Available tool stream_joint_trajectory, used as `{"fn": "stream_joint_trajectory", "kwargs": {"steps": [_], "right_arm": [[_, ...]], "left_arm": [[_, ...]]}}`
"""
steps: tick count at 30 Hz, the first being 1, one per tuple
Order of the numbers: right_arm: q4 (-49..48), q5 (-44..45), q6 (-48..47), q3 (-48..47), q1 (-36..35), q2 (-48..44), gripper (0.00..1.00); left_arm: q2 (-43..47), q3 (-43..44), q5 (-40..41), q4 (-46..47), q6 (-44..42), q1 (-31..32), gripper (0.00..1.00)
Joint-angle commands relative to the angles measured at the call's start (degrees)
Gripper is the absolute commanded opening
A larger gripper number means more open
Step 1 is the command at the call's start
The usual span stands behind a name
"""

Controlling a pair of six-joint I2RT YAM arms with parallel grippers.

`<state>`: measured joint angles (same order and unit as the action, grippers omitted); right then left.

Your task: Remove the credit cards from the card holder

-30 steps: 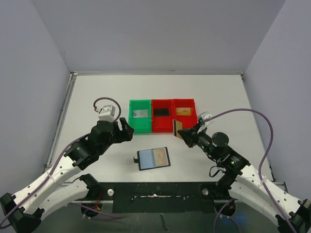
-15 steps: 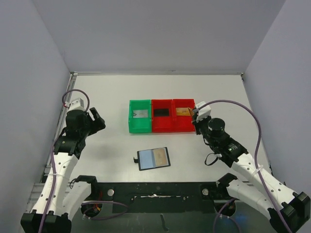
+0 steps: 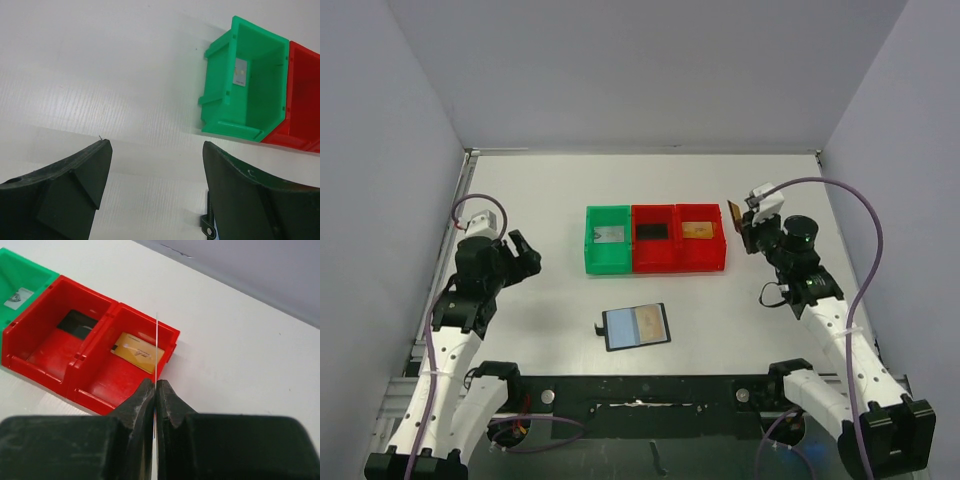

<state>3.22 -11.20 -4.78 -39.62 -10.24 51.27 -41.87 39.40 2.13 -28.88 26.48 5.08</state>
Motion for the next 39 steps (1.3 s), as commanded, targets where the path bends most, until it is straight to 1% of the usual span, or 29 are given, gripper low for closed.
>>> {"fn": "stream_joint_trajectory", "kwargs": {"steps": [1, 2, 3, 4, 5, 11, 16, 19, 25, 31, 35, 39], "right_arm": [[-1.34, -2.3, -15.16, -5.6, -6.06, 4.24, 0.0], [0.43, 1.88, -20.75, -6.39, -9.79, 5.9, 0.0], [1.4, 5.08, -24.91, -7.04, -11.89, 7.37, 0.0], [1.32, 8.22, -26.71, -7.47, -12.52, 9.1, 0.0], [1.04, 9.06, -26.93, -8.13, -12.5, 10.78, 0.0], [0.44, 4.08, -36.71, -9.32, -11.48, 16.48, 0.0], [5.23, -1.92, -43.19, -11.83, -10.97, 21.42, 0.0], [5.95, -3.61, -45.03, -13.19, -10.93, 24.34, 0.0], [5.51, -2.42, -47.18, -15.19, -10.86, 30.32, 0.0], [3.87, -2.11, -49.01, -16.43, -9.97, 33.87, 0.0], [5.45, -3.43, -50.42, -18.56, -9.02, 36.89, 0.0], [4.99, -3.06, -51.64, -19.62, -8.94, 39.51, 0.0]], "left_arm": [[-0.4, -0.02, -2.72, 4.16, -1.03, -0.36, 0.73], [-0.43, -0.08, -2.79, 4.23, -1.08, -0.34, 0.73], [-0.41, -0.11, -2.94, 4.27, -1.08, -0.38, 0.73], [-0.36, -0.15, -3.01, 4.32, -1.08, -0.4, 0.73], [-0.39, -0.3, -3.35, 4.48, -1.01, -0.42, 0.73], [-1.36, -0.2, -4.54, 4.62, -1.09, -0.42, 0.73], [-1.05, -0.54, -4.68, 5.38, -1.25, -0.42, 0.73], [-1.17, -0.72, -5.26, 5.97, -1.26, -0.42, 0.73], [-1.23, -1.03, -6.86, 7.05, -1.58, -0.42, 0.73], [-0.42, -1.25, -5.65, 7.56, -1.87, -0.42, 0.73], [-0.34, -1.25, -5.47, 7.6, -2.04, -0.42, 0.73], [-0.28, -1.25, -5.44, 7.59, -2.13, -0.42, 0.73]]}}
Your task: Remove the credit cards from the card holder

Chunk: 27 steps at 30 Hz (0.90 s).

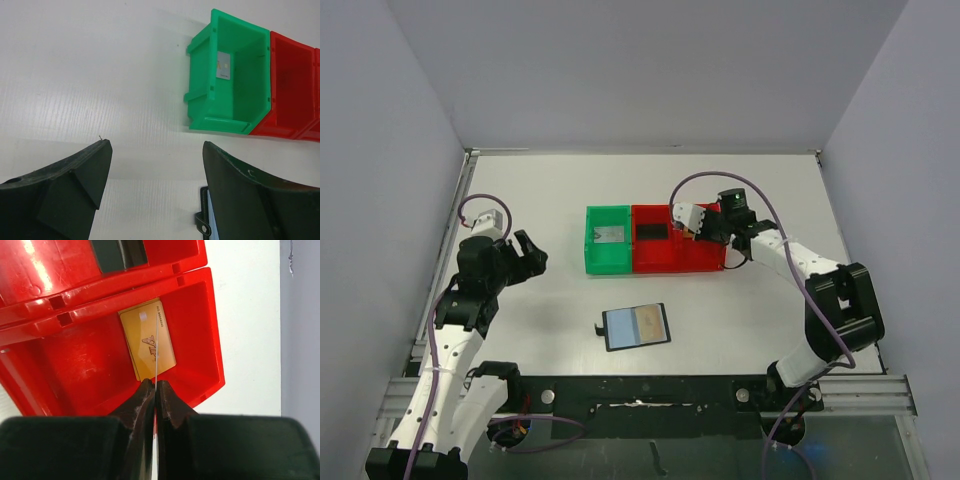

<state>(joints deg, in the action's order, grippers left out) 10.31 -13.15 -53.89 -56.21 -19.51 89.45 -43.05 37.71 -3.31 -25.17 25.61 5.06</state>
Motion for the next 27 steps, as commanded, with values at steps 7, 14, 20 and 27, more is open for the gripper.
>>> {"fn": "stream_joint_trajectory", "kwargs": {"steps": [7, 14, 20, 27], "right_arm": [[-3.4, 0.9, -1.86, -6.65, -0.68, 6.59, 0.01], [-5.92, 4.06, -3.2, -8.2, -1.41, 11.11, 0.02], [-6.32, 4.83, -6.0, -8.22, -1.36, 12.49, 0.05], [-4.05, 3.83, -7.81, -9.72, -1.28, 14.41, 0.1]], "left_arm": [[1.13, 0.39, 0.25, 3.87, -1.26, -0.4, 0.73], [0.75, 0.34, -0.74, 4.1, -1.35, -0.4, 0.73], [1.06, 0.34, -0.74, 4.22, -1.48, -0.4, 0.73], [1.03, 0.32, -0.78, 4.25, -1.52, -0.4, 0.73]]}}
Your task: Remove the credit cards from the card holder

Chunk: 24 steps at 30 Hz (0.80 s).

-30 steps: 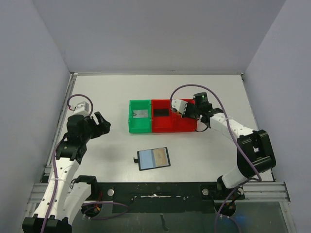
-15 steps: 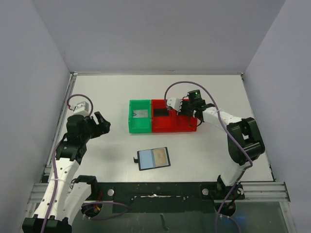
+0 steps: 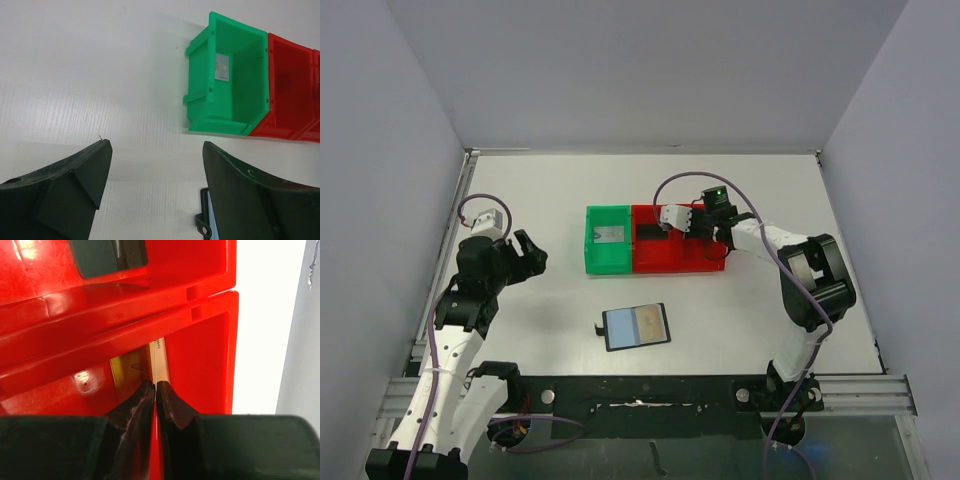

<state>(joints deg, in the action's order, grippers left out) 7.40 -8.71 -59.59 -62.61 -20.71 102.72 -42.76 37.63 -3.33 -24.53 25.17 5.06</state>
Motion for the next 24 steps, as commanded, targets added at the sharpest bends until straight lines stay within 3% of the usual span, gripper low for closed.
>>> {"fn": "stream_joint_trajectory", "kwargs": {"steps": [1, 9, 24], "right_arm": [[-1.01, -0.73, -2.22, -3.39, -0.08, 1.45, 0.1], [0.44, -0.6, -2.35, -4.09, 0.0, 2.98, 0.14], [2.09, -1.76, -0.05, -3.92, 0.29, 1.31, 0.39]], "left_arm": [[0.69, 0.35, -0.79, 3.62, -1.09, -0.42, 0.73], [0.52, 0.34, -0.96, 3.69, -1.17, -0.41, 0.73], [0.25, 0.26, -1.35, 3.79, -1.26, -0.4, 0.73]]}}
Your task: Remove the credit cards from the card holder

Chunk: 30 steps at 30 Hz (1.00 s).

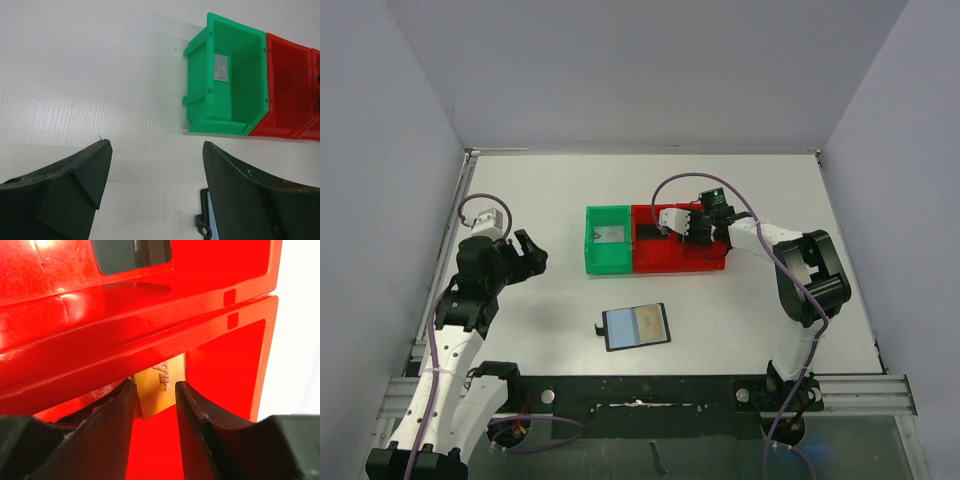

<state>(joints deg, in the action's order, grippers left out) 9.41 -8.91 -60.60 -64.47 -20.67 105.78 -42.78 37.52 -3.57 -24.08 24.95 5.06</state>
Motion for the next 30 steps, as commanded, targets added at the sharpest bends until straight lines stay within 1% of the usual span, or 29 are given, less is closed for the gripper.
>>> {"fn": "stream_joint_trajectory", "kwargs": {"steps": [1, 9, 14, 19, 21, 22, 26, 27, 30], "right_arm": [[0.25, -1.56, 1.19, -2.25, 0.32, -1.63, 0.4], [0.81, -3.39, 3.65, -3.27, 1.03, -2.11, 0.42], [-0.73, -4.19, 6.1, -3.43, 1.51, -6.25, 0.45], [-3.57, -3.5, 9.85, -1.87, 1.69, -13.12, 0.49], [-6.65, -3.41, 13.19, 0.42, 1.7, -17.29, 0.52], [-8.59, -3.28, 15.4, 2.13, 1.63, -20.02, 0.55], [-17.91, -2.32, 29.6, 10.26, 1.32, -33.5, 0.68], [-18.91, -2.35, 33.97, 11.98, 1.31, -36.32, 0.74], [-17.17, -5.56, 44.99, 15.47, 1.44, -43.99, 0.83]], "left_arm": [[0.25, 0.38, -1.14, 3.33, -1.04, -0.4, 0.73], [0.07, 0.36, -1.39, 3.33, -1.13, -0.4, 0.73], [-0.14, 0.36, -1.52, 3.33, -1.18, -0.4, 0.73], [-0.45, 0.36, -1.72, 3.31, -1.29, -0.4, 0.73], [-0.62, 0.45, -1.86, 3.3, -1.31, -0.4, 0.73], [-0.71, 0.45, -1.95, 3.25, -1.38, -0.4, 0.73], [-0.94, 0.54, -2.81, 3.24, -1.7, -0.4, 0.73], [-1.04, 0.54, -3.09, 3.24, -1.81, -0.41, 0.73], [-1.41, 0.67, -4.42, 2.95, -2.17, -0.4, 0.73]]}}
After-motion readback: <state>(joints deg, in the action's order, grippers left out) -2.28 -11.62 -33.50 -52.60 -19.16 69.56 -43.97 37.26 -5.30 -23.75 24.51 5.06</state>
